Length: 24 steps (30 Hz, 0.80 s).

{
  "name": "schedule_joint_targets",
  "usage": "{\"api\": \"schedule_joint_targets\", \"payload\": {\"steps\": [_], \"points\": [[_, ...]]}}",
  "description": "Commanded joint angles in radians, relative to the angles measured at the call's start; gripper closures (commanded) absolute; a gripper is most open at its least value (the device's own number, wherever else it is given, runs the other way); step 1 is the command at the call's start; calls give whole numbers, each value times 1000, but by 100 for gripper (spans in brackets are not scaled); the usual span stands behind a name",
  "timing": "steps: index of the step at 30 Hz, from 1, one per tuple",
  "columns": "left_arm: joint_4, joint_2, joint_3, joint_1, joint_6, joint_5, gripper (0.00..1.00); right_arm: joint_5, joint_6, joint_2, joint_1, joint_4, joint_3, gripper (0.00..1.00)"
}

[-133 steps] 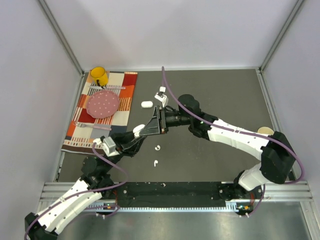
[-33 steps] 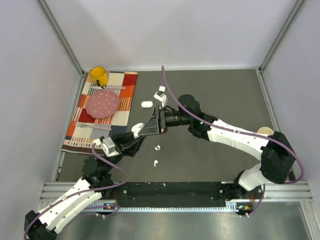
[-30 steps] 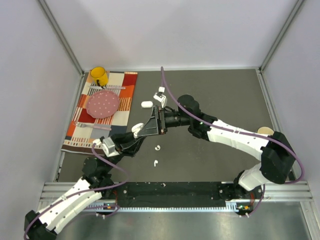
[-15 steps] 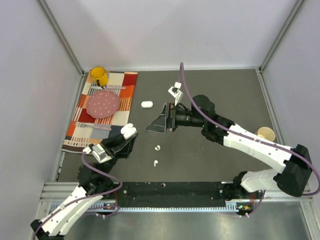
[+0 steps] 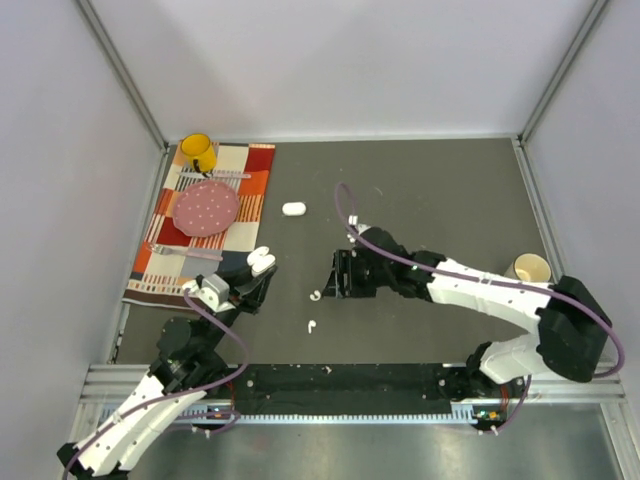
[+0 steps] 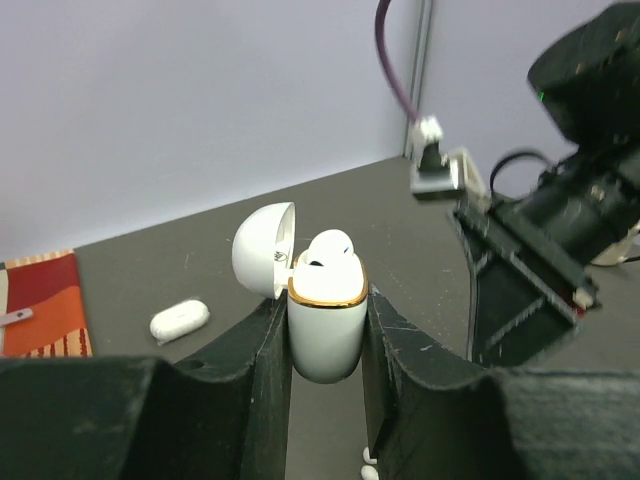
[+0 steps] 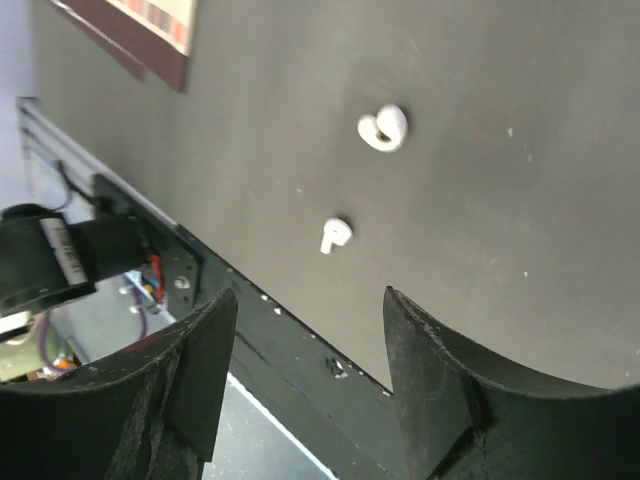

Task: Insert the wireless bluetooth earbuds into the charging case
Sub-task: Pick up the earbud from the center of the board.

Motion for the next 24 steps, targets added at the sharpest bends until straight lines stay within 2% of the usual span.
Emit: {"api": "schedule_joint_targets", "payload": {"steps": [1, 5, 14, 24], "points": [[-13, -171, 57, -3, 41, -12, 100, 125, 117, 88, 92, -40, 14, 39], [-4, -171, 57, -1, 26, 25, 100, 175, 138, 168, 131, -108, 101, 35], [33, -173, 63, -3, -8, 48, 100, 358, 365, 243, 201, -171, 149, 41], [12, -173, 96, -3, 12, 63, 100, 312, 490, 358, 227, -203, 235, 43]]}}
